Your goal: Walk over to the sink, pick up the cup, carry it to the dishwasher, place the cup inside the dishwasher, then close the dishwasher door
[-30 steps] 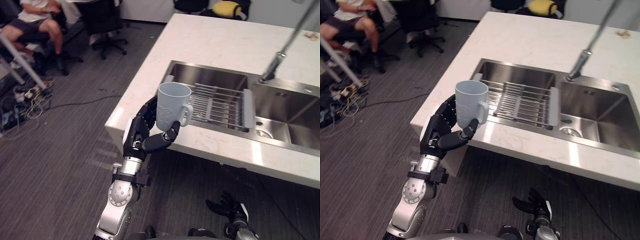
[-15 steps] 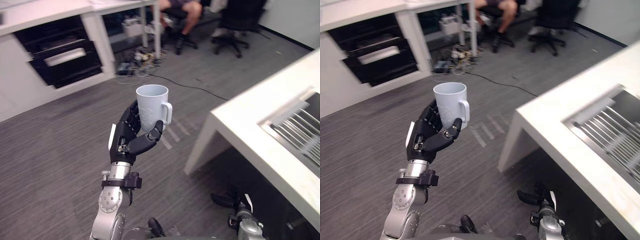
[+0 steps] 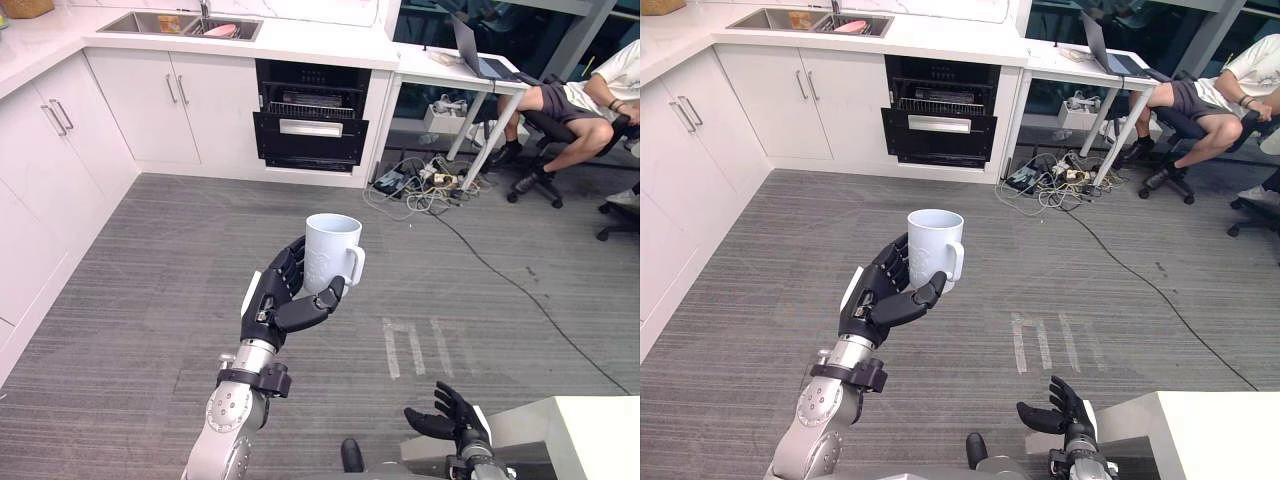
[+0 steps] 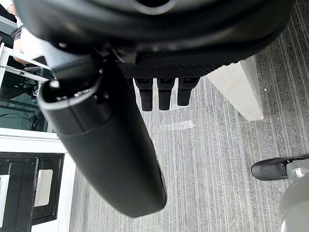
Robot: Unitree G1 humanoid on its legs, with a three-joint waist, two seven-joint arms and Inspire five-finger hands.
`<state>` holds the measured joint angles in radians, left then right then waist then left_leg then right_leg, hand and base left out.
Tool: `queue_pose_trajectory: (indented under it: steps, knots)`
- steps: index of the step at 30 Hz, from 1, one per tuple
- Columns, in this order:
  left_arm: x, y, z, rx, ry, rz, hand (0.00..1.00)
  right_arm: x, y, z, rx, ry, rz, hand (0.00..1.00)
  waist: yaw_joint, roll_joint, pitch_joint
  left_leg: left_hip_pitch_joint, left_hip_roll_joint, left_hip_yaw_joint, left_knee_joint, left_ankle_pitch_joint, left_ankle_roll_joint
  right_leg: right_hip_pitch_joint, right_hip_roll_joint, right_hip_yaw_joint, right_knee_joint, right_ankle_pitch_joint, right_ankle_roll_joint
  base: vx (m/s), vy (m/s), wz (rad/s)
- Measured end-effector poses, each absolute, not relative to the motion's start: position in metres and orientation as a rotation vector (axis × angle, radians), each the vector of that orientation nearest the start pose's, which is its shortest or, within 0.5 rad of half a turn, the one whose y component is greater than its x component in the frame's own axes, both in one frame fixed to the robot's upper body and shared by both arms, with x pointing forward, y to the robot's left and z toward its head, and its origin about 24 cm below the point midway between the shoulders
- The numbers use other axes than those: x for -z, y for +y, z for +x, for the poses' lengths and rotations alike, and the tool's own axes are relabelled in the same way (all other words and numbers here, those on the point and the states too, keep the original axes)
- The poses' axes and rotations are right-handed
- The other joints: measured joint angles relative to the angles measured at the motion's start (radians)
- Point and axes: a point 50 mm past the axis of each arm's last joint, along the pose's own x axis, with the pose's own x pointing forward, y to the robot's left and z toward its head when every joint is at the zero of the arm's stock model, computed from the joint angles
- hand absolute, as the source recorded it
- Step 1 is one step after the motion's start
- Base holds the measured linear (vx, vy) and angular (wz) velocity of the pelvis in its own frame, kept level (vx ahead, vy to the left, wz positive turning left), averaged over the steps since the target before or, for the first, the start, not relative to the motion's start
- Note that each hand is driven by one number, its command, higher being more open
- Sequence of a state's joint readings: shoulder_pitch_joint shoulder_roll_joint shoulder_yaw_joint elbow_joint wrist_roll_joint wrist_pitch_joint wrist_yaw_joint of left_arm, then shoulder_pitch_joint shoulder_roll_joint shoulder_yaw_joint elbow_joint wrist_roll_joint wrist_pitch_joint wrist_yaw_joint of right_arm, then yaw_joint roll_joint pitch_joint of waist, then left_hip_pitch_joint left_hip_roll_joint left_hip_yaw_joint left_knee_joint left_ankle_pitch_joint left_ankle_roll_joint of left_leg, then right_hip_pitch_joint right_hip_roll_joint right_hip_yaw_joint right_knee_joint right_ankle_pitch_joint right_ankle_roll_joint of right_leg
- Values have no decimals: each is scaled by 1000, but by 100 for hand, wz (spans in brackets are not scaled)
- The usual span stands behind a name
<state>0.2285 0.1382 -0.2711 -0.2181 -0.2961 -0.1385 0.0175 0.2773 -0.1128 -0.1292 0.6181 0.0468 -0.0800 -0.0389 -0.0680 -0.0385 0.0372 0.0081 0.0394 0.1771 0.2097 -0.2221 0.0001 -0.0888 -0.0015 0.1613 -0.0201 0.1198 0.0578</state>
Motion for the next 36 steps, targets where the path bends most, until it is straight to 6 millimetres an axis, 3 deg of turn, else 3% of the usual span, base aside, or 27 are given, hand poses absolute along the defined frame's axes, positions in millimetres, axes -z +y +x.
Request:
queue_pose_trajectory:
  steps: [10,11,15,17,18,20,21,22,23,24,27,28,31,32,33,34,35,36]
  knots:
    - [-51,116,207,193,-82,-245,30,126,-224,99,290,829,-45,90,1,-4,10,22,9,24,9,-2,-3,15,0,-26,-1,-3,-5,-1,-3,-3]
    - [-47,115,209,177,-68,-255,30,129,-223,95,294,855,-41,90,7,-4,18,28,17,29,22,-10,-11,25,-7,-83,2,-15,-23,0,0,0]
    - [-40,117,210,145,-38,-252,30,134,-217,96,300,888,-35,90,33,-3,39,-1,51,55,89,-56,-38,20,-17,-204,17,-19,-32,-39,-36,-8]
    - [-40,118,210,126,-37,-254,30,132,-217,106,304,873,-46,90,34,-2,60,-10,61,63,109,-73,-28,3,-19,-217,65,-50,-24,-6,-13,13]
    - [-40,118,210,119,-34,-255,30,130,-217,112,304,858,-54,90,35,-5,64,-21,61,82,126,-84,-14,-39,-32,-221,151,-98,-16,9,24,29]
    - [-41,118,210,111,-38,-260,30,127,-219,120,304,834,-67,90,35,-12,72,-33,44,77,165,-109,-4,-105,-77,-242,316,-196,-4,31,53,41]
    - [-42,118,208,106,-39,-263,30,125,-221,122,304,823,-82,90,36,-23,78,-28,16,60,177,-130,17,-136,-119,-251,423,-247,-3,115,96,41]
    - [-42,118,207,102,-39,-265,30,124,-223,124,304,814,-88,90,43,-27,88,-10,-10,46,175,-141,37,-171,-158,-256,543,-263,3,148,93,35]
    - [-42,119,207,95,-40,-264,30,123,-222,127,301,807,-89,90,46,-23,100,6,-16,41,173,-142,47,-205,-171,-265,627,-259,-5,209,96,33]
    - [-41,122,206,86,-34,-253,30,123,-219,128,290,809,-86,90,47,-14,113,31,-18,26,167,-150,55,-251,-168,-276,696,-301,-16,233,59,33]
    - [-42,120,206,86,-37,-254,30,123,-215,130,269,805,-89,90,36,-4,121,84,-18,-24,122,-172,53,-317,-138,-316,582,-307,1,323,11,50]
    - [-43,118,206,94,-39,-256,30,122,-215,130,270,801,-91,90,24,-1,123,104,-16,-49,103,-174,47,-325,-123,-318,503,-283,7,391,-67,77]
    - [-48,108,210,132,-59,-271,30,117,-224,133,300,772,-101,90,-18,19,129,177,5,-139,38,-181,17,-324,-62,-268,325,-62,6,593,-161,93]
    - [-54,101,215,161,-82,-281,30,111,-231,139,311,743,-118,90,-19,57,138,184,37,-162,36,-188,3,-311,-40,-254,352,-18,-12,614,-193,64]
    - [-58,97,219,179,-101,-283,30,106,-234,145,314,716,-128,90,-9,73,147,189,46,-164,42,-166,-37,-321,-49,-266,409,-67,-28,715,-243,73]
    - [-59,91,223,199,-97,-286,30,102,-238,150,318,695,-142,90,-21,73,155,199,34,-159,91,-109,-77,-340,-89,-281,564,-140,-58,562,-215,85]
    - [-56,86,223,198,-82,-309,30,99,-242,148,311,685,-164,90,-44,74,165,188,43,-131,232,-66,-101,-339,-105,-330,675,-213,-42,501,-250,80]
    - [-55,84,222,198,-75,-317,30,99,-241,145,312,686,-162,90,-36,94,151,166,77,-102,338,-46,-111,-293,-81,-346,619,-224,-41,351,-222,70]
